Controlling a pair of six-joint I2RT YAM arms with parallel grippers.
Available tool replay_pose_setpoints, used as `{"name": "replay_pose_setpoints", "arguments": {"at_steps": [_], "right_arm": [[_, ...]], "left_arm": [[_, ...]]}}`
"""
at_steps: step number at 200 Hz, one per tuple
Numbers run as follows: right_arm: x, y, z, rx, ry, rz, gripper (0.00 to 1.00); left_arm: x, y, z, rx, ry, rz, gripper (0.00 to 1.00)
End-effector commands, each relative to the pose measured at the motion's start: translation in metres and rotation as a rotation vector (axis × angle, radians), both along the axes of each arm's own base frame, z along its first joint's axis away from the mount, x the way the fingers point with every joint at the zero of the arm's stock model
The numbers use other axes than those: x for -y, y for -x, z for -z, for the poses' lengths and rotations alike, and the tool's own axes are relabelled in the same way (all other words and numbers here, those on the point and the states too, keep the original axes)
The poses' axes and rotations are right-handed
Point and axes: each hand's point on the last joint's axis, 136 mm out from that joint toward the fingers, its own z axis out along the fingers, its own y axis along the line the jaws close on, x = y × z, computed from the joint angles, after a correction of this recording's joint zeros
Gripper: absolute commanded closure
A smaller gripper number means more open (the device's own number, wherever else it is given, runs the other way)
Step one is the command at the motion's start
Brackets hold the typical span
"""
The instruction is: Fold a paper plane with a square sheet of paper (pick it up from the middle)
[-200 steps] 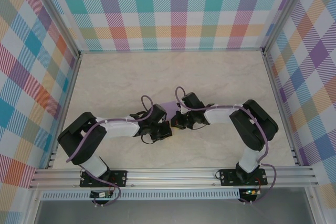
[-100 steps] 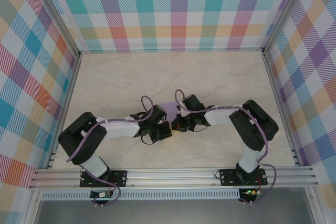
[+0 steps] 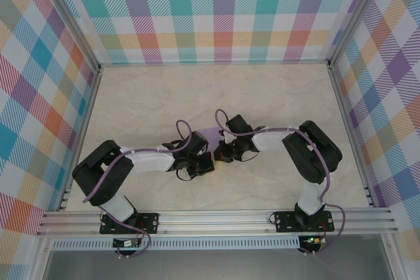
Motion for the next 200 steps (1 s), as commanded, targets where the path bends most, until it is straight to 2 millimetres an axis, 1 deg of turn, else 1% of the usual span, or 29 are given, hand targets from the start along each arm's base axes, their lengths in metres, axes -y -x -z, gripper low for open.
{"name": "replay_pose_setpoints", "arguments": {"at_steps": [1,23,37,51,61,73,90,96,101,111,124,129,140,162,184,200], "right_arm": [[0.029,-0.037,0.015,0.054,0.077,0.063,1.0],[0.051,-0.061,0.018,0.05,0.086,0.118,1.0],[0.062,-0.073,0.013,0.063,0.088,0.145,1.0],[0.066,-0.082,0.001,0.088,0.088,0.157,1.0],[0.066,-0.085,-0.012,0.119,0.087,0.159,1.0],[0.066,-0.088,-0.03,0.148,0.071,0.168,1.0],[0.065,-0.084,-0.046,0.143,0.04,0.181,1.0],[0.064,-0.081,-0.05,0.138,0.029,0.185,0.97],[0.065,-0.079,-0.052,0.133,0.021,0.192,0.94],[0.064,-0.073,-0.055,0.118,-0.001,0.202,0.88],[0.063,-0.065,-0.058,0.096,-0.032,0.216,0.78],[0.063,-0.063,-0.059,0.09,-0.044,0.224,0.74],[0.062,-0.058,-0.06,0.072,-0.069,0.239,0.67],[0.056,-0.051,-0.061,0.035,-0.121,0.24,0.56],[0.051,-0.045,-0.057,0.002,-0.135,0.221,0.54],[0.047,-0.043,-0.053,-0.014,-0.134,0.209,0.54]], "left_arm": [[-0.038,0.041,0.04,-0.144,-0.17,0.018,1.0],[-0.038,0.042,0.041,-0.149,-0.17,0.021,1.0],[-0.038,0.042,0.04,-0.146,-0.17,0.023,1.0],[-0.036,0.04,0.037,-0.135,-0.165,0.03,1.0],[-0.033,0.037,0.033,-0.12,-0.161,0.042,1.0],[-0.025,0.03,0.022,-0.089,-0.145,0.079,1.0],[-0.006,0.013,-0.006,-0.013,-0.1,0.126,1.0],[0.001,0.006,-0.017,0.023,-0.078,0.134,0.98],[0.0,0.005,-0.022,0.025,-0.091,0.14,0.96],[0.005,-0.006,-0.036,0.069,-0.092,0.143,0.9],[0.006,-0.017,-0.045,0.111,-0.119,0.133,0.84],[0.005,-0.022,-0.047,0.125,-0.137,0.128,0.83],[0.001,-0.03,-0.048,0.153,-0.177,0.108,0.83],[-0.009,-0.042,-0.041,0.176,-0.265,0.064,0.86],[-0.009,-0.045,-0.03,0.164,-0.291,0.059,0.92],[-0.006,-0.047,-0.024,0.162,-0.293,0.064,0.95]]}}
